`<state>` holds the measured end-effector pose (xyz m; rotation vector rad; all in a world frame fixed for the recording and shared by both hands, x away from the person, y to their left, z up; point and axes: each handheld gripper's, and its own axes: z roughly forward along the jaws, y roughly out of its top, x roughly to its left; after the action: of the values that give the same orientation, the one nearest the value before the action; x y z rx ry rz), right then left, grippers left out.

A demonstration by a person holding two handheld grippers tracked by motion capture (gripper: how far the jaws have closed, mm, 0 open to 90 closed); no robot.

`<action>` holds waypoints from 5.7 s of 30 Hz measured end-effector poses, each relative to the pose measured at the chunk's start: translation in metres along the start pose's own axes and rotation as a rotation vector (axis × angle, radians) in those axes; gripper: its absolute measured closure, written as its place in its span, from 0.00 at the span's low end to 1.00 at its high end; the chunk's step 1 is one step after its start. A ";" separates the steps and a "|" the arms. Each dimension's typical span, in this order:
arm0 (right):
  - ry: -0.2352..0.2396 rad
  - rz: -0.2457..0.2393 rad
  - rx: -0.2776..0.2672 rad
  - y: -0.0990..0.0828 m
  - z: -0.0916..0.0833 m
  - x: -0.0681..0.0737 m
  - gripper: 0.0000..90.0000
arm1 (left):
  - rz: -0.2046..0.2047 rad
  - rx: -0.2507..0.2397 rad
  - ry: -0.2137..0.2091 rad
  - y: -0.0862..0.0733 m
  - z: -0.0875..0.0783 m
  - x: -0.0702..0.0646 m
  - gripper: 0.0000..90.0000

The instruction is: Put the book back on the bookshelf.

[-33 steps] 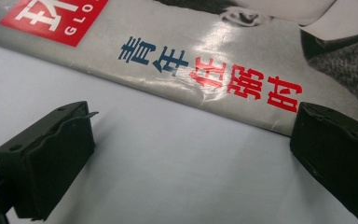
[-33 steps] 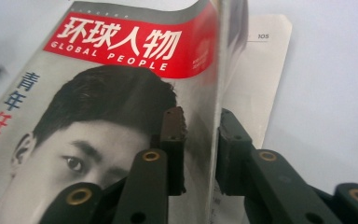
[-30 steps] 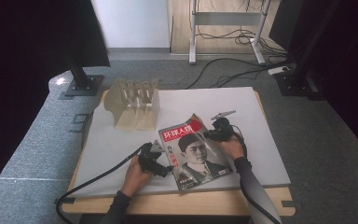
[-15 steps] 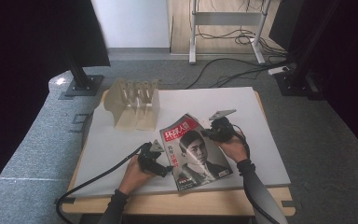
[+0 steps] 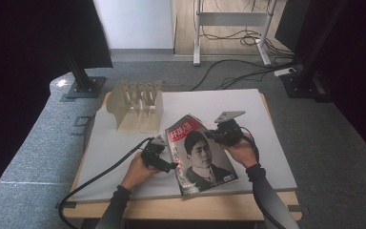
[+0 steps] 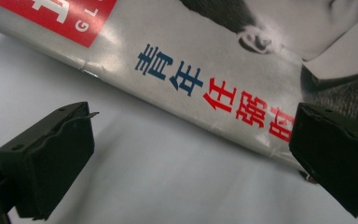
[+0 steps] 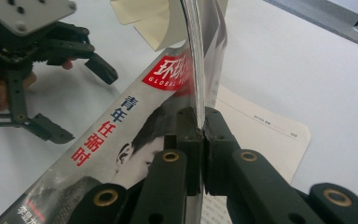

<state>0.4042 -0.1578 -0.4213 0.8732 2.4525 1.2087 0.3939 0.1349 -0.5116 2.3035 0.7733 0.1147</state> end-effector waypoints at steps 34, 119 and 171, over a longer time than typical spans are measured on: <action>0.029 -0.039 -0.054 0.015 -0.016 0.005 0.96 | -0.083 -0.042 -0.155 0.016 0.016 0.016 0.05; -0.088 -0.004 -0.176 0.018 -0.039 -0.020 0.95 | 0.218 -0.262 0.222 0.096 -0.125 -0.036 0.95; -0.189 0.129 -0.019 -0.109 -0.004 -0.034 0.20 | 0.026 -0.274 0.104 0.088 -0.143 0.004 0.97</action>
<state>0.3853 -0.2330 -0.5052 1.1015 2.2617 1.1322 0.4003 0.1703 -0.3476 2.0600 0.7300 0.3336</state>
